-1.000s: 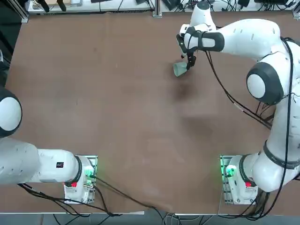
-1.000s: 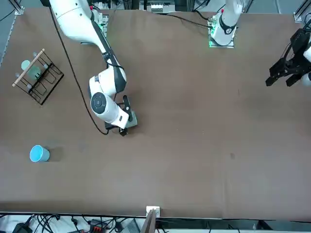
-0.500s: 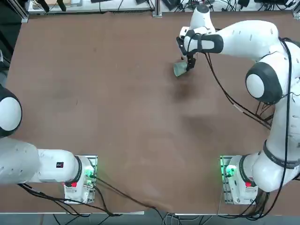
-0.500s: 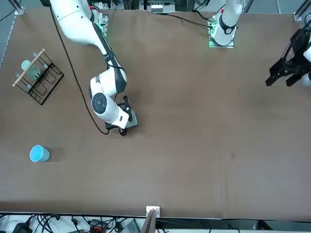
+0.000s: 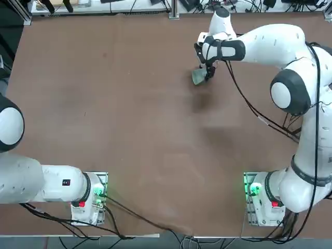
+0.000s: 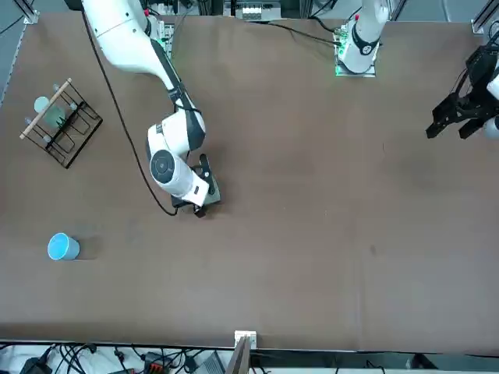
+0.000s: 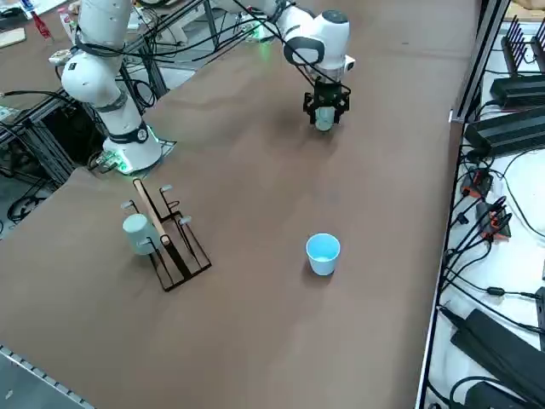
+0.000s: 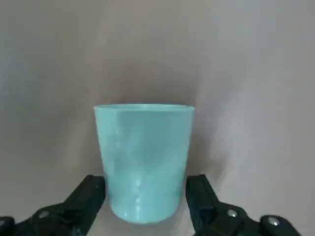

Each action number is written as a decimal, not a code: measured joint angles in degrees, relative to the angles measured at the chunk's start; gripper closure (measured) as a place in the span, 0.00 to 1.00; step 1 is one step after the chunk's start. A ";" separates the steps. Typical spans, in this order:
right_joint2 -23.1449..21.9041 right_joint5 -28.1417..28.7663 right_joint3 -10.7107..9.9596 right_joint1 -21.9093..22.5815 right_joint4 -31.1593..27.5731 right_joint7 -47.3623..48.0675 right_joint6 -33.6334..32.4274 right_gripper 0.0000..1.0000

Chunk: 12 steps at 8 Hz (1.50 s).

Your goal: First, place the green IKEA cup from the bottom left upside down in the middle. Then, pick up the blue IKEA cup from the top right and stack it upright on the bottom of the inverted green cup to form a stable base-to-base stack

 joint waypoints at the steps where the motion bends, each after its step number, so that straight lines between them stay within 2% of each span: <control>1: 0.31 0.01 0.13 0.16 0.00 0.00 0.31 0.01; 3: 0.56 0.01 0.14 0.25 0.00 0.00 0.62 0.04; 6: 0.32 0.02 0.13 0.27 0.00 0.00 0.46 0.13; 9: 0.07 0.07 -0.02 0.23 0.13 0.01 -0.04 0.13; 10: -0.83 0.04 -1.03 0.20 0.84 0.01 -1.63 0.13; 12: -4.35 -0.07 -6.06 -0.10 3.99 -0.11 -10.52 0.13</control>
